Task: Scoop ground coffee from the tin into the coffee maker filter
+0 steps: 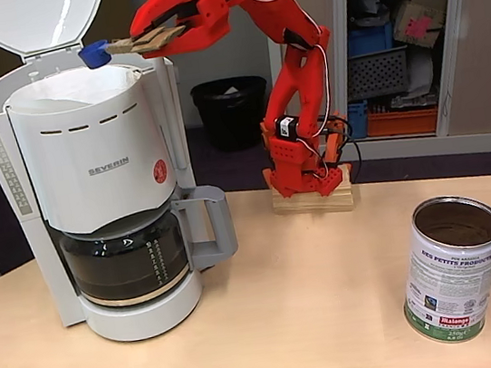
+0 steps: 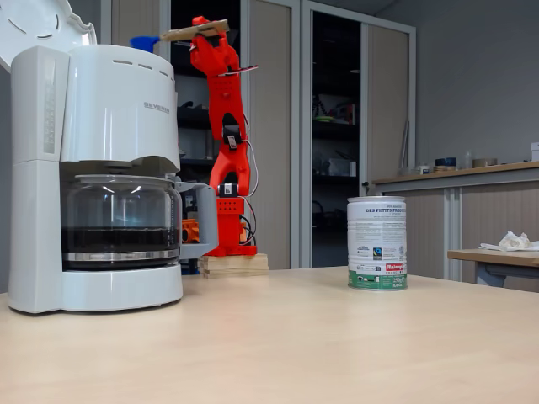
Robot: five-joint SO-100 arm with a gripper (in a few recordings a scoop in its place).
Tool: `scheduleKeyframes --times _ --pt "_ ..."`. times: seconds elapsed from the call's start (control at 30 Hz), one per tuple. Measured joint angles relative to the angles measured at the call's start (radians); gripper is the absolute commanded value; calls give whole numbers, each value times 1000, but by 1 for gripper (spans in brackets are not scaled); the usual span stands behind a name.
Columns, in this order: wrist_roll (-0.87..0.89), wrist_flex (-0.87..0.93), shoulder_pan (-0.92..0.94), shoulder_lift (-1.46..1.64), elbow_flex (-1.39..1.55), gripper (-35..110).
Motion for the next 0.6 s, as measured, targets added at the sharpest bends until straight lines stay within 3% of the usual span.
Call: scheduleKeyframes --times 0.3,0.6 --pt "261 114 75 -166 -140 0" --pt "373 233 109 -333 -391 0"
